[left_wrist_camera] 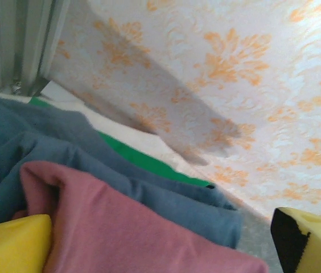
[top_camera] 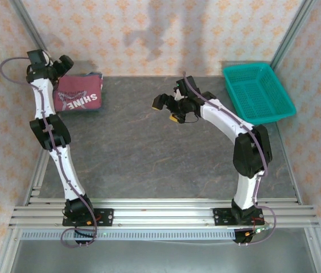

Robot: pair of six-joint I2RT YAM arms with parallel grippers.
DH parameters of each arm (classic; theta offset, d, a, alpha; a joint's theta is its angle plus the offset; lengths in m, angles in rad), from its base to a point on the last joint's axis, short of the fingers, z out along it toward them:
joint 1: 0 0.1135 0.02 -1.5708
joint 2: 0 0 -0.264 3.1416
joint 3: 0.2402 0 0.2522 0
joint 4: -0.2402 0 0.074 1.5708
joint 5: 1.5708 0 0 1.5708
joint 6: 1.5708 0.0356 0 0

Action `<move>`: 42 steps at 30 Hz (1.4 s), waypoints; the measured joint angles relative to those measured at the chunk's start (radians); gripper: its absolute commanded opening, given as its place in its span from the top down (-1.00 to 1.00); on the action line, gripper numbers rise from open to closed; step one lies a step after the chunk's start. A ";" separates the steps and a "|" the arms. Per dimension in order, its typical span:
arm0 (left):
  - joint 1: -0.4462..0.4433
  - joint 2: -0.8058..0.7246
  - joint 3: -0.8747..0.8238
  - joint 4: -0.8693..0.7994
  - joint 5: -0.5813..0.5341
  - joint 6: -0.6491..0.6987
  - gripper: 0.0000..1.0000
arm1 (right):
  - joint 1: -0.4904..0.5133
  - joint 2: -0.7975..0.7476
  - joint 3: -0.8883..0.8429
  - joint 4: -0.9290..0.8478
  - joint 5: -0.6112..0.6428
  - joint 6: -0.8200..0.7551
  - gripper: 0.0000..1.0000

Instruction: Fold and stack the t-shirts

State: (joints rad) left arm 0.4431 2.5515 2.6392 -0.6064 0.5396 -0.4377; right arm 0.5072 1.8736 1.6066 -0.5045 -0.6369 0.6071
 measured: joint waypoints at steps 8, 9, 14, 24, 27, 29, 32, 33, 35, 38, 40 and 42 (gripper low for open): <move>-0.005 -0.226 -0.086 -0.017 -0.004 -0.005 -1.00 | 0.013 -0.126 -0.062 -0.075 0.040 -0.040 -0.99; -0.010 -0.274 -0.101 -0.027 -0.015 0.005 -1.00 | 0.010 -0.164 -0.073 -0.093 0.052 -0.052 -0.99; -0.074 -0.546 -0.212 -0.074 -0.091 0.073 -1.00 | -0.022 -0.381 -0.136 -0.172 0.119 -0.109 -0.99; -0.381 -1.524 -1.293 0.058 -0.337 0.079 -1.00 | -0.339 -0.806 -0.448 -0.266 0.289 -0.241 -0.98; -0.385 -1.796 -1.592 0.060 -0.449 0.045 -1.00 | -0.468 -0.843 -0.596 -0.232 0.328 -0.262 -0.98; -0.385 -1.889 -1.729 0.059 -0.513 0.047 -1.00 | -0.522 -0.842 -0.697 -0.175 0.378 -0.268 -0.99; -0.385 -1.933 -1.886 0.071 -0.596 0.073 -1.00 | -0.533 -0.842 -0.821 -0.068 0.456 -0.280 -0.99; -0.385 -1.942 -1.932 0.086 -0.615 0.085 -1.00 | -0.533 -0.843 -0.852 -0.027 0.478 -0.287 -0.99; -0.385 -1.954 -2.025 0.150 -0.643 0.112 -1.00 | -0.533 -0.848 -0.926 0.082 0.534 -0.305 -0.99; -0.385 -1.963 -2.157 0.290 -0.677 0.145 -1.00 | -0.533 -0.903 -1.075 0.303 0.592 -0.345 -0.99; -0.385 -1.927 -2.206 0.380 -0.701 0.159 -1.00 | -0.533 -0.945 -1.181 0.451 0.619 -0.365 -0.99; -0.385 -1.856 -2.222 0.475 -0.716 0.171 -1.00 | -0.533 -0.954 -1.250 0.557 0.637 -0.382 -0.99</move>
State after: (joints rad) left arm 0.0582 0.6956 0.4171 -0.1318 -0.1764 -0.2665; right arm -0.0254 0.9199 0.3569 0.0525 0.0002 0.2253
